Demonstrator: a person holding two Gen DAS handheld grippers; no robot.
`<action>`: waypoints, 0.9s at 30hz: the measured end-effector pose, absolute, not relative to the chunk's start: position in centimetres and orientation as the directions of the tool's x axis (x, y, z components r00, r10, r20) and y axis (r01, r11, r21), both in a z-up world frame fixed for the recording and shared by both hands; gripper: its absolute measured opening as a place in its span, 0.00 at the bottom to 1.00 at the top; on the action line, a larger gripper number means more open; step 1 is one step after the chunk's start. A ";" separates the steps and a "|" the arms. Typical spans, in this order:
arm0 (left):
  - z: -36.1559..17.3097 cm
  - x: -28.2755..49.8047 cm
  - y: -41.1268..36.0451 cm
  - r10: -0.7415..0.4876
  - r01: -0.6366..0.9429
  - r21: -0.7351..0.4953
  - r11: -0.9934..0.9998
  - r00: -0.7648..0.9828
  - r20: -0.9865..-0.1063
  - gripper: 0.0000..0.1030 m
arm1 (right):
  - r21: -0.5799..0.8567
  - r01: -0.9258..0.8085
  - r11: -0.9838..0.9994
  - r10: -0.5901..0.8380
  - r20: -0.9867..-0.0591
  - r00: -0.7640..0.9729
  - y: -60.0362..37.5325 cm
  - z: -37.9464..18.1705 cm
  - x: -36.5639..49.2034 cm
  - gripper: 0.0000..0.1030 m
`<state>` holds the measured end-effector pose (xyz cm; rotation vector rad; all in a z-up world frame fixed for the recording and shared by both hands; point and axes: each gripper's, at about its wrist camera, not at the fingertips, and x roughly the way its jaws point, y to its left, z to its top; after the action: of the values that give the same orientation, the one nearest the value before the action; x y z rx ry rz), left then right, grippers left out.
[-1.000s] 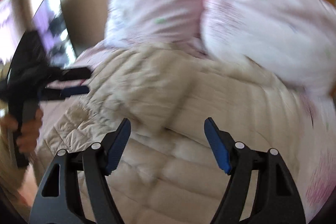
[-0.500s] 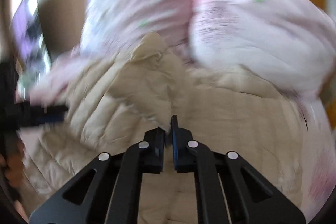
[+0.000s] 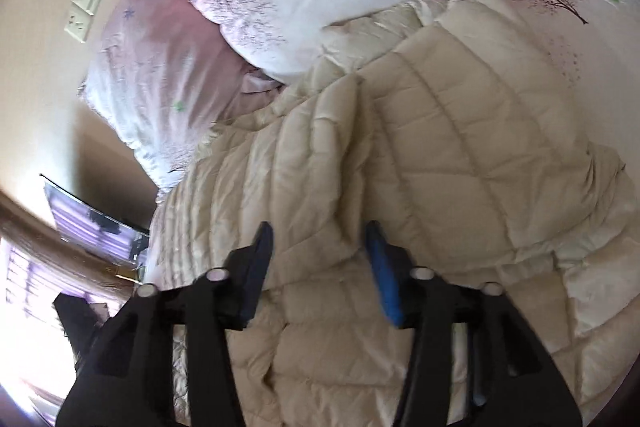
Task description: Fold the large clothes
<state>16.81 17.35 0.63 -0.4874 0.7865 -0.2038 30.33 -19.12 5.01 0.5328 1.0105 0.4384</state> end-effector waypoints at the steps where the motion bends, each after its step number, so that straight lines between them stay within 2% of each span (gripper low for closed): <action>1: 0.7 16.5 17.5 -0.343 -0.002 -0.479 0.878 0.695 -0.632 0.76 | 0.609 -0.097 0.787 0.579 -0.677 0.454 -19.1 4.7 30.5 0.08; 8: 0.0 13.1 19.6 -0.281 -0.028 -0.403 0.915 0.672 -0.685 0.76 | 0.604 -0.113 0.789 0.575 -0.660 0.484 -19.7 5.5 28.1 0.07; 15: -0.9 9.9 21.1 -0.300 -0.009 -0.403 0.915 0.651 -0.697 0.76 | 0.584 -0.072 0.809 0.552 -0.711 0.436 -20.1 3.3 27.3 0.09; 18: -1.4 8.7 21.2 -0.337 0.018 -0.426 0.905 0.642 -0.689 0.76 | 0.572 -0.068 0.818 0.544 -0.729 0.414 -20.4 3.1 27.2 0.24; 19: -1.7 8.2 21.2 -0.353 0.030 -0.435 0.900 0.635 -0.687 0.76 | 0.570 -0.080 0.818 0.546 -0.725 0.420 -20.9 3.5 26.8 0.35; 22: -2.3 6.8 20.9 -0.377 0.050 -0.443 0.895 0.616 -0.691 0.76 | 0.562 -0.138 0.816 0.557 -0.698 0.450 -22.8 5.2 25.0 0.58; 25: -2.9 5.8 20.8 -0.403 0.059 -0.463 0.884 0.598 -0.693 0.75 | 0.560 -0.172 0.811 0.569 -0.685 0.455 -25.8 6.1 22.8 0.64; 27: -3.3 5.2 20.7 -0.429 0.066 -0.488 0.870 0.587 -0.686 0.74 | 0.557 -0.166 0.813 0.565 -0.690 0.451 -27.9 6.2 21.6 0.65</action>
<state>5.15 20.75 -3.31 -0.4412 0.9036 -0.2998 21.63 -27.88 6.18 0.4468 1.0084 0.4710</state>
